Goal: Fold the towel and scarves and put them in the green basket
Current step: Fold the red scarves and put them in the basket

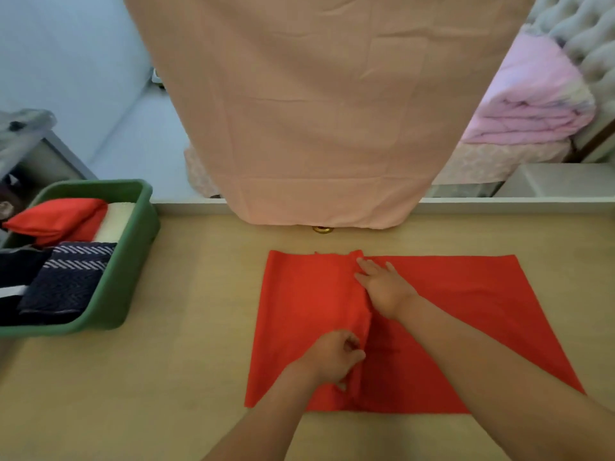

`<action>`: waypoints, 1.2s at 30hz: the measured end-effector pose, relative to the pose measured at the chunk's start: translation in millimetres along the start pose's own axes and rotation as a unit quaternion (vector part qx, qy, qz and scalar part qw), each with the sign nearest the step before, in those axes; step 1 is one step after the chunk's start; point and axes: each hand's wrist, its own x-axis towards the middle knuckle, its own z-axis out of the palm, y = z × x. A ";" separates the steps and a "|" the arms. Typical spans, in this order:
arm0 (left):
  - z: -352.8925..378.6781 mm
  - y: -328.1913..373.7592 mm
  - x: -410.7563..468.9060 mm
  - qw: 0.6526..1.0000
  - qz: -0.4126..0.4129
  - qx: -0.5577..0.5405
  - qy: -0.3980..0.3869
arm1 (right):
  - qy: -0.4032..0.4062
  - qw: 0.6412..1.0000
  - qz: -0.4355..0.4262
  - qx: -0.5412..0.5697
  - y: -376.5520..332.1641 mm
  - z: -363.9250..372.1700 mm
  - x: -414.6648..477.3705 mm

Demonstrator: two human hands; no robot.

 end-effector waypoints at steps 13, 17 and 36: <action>-25.7 -78.5 7.4 0.910 0.080 0.320 0.253 | 0.060 0.995 -0.053 0.063 -43.3 82.7 -32.5; -33.8 -114.1 -5.3 0.904 0.057 0.388 0.171 | 0.068 0.995 0.001 0.071 -44.1 89.1 -44.0; -41.9 -155.9 -35.9 0.872 0.115 0.442 0.178 | 0.152 0.951 0.250 0.096 -96.9 90.1 -97.6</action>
